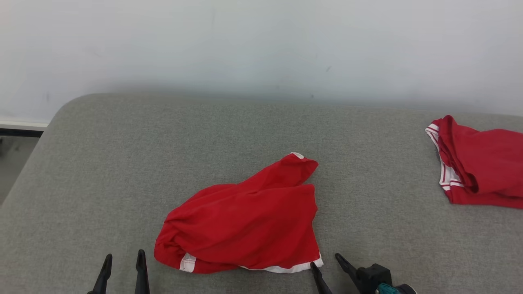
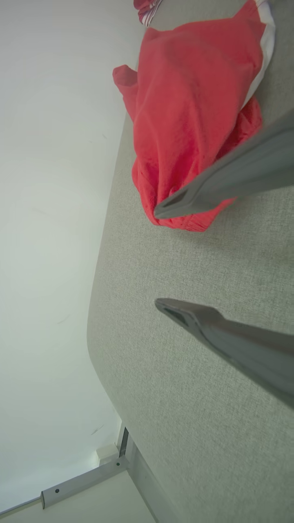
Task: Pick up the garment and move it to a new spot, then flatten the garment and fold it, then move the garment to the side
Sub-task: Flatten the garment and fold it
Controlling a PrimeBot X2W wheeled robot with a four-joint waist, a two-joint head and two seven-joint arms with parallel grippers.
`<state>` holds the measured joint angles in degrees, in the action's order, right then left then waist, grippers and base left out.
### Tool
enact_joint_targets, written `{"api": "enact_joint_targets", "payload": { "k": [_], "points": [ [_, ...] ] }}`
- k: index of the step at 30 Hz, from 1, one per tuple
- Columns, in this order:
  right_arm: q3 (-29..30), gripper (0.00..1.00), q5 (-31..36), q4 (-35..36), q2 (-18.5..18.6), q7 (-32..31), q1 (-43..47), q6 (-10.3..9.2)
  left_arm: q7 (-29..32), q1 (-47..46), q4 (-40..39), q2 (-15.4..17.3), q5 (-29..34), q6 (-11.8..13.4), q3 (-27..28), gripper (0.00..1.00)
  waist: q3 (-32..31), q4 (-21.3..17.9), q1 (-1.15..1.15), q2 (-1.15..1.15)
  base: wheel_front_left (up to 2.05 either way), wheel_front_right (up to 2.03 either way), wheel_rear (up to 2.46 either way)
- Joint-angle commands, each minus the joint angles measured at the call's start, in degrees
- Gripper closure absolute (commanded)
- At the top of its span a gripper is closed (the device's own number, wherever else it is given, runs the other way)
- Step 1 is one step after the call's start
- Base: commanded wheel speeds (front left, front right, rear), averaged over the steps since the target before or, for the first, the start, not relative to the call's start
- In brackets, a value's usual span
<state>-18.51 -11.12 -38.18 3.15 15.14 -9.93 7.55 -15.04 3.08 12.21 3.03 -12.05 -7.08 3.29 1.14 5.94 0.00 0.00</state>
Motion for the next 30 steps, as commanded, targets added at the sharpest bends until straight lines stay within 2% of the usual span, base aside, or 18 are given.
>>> {"api": "enact_joint_targets", "payload": {
  "k": [1, 6, 7, 9, 12, 13, 21, 30],
  "points": [
    [-0.71, 0.00, -0.47, -1.65, 0.30, 0.02, -1.31, -0.15, -0.13, -0.89, 0.15, -0.15, 0.64, -0.17, -0.10, 0.00, 0.28, 1.08, 0.00, 0.00, 0.00, 0.00, 0.00],
    [-2.14, 0.00, -1.60, -5.56, 0.81, 0.02, -3.37, -0.15, -0.13, -0.85, 0.42, -0.16, -0.77, -0.30, -0.75, 0.00, 0.46, 2.37, 0.00, 0.00, 0.00, 0.00, 0.00],
    [-2.61, 0.53, -1.79, -6.73, 0.83, 0.02, -3.67, -0.15, -0.13, -0.82, 0.43, -0.16, -1.05, -0.32, -0.84, 0.00, 0.42, 2.56, 0.00, 0.00, 0.00, 0.00, 0.00],
    [-3.39, 0.67, -2.61, -9.14, 1.02, -0.01, -4.40, -0.15, -0.13, -0.80, 0.53, -0.17, -1.36, -0.35, -1.17, 0.00, 0.40, 2.97, 0.00, 0.00, 0.00, 0.00, 0.00],
    [-4.42, 0.95, -3.74, -11.60, 1.36, -0.06, -5.38, -0.15, -0.14, -0.91, 0.72, -0.17, -1.77, -0.37, -1.59, 0.00, 0.35, 3.38, 0.00, 0.00, 0.00, 0.00, 0.00],
    [-4.55, 1.00, -4.06, -11.82, 1.50, -0.06, -5.72, -0.15, -0.14, -0.97, 0.76, -0.17, -1.91, -0.36, -1.68, 0.00, 0.36, 3.44, 0.00, 0.00, 0.00, 0.00, 0.00],
    [-1.84, 1.00, -5.15, -7.32, 4.39, 0.02, -5.88, -0.15, -0.14, 0.43, 0.64, -0.18, -2.64, 0.21, -1.90, 0.00, -0.10, 1.49, 0.00, 0.00, 0.00, 0.00, 0.00],
    [7.68, 1.00, -5.58, 2.34, 10.12, 0.02, 0.76, -0.15, -0.14, 0.77, 1.50, -0.18, -3.75, 0.32, -3.29, 0.00, -0.65, -2.35, 0.00, 0.00, 0.00, 0.00, 0.00]
  ]
}}
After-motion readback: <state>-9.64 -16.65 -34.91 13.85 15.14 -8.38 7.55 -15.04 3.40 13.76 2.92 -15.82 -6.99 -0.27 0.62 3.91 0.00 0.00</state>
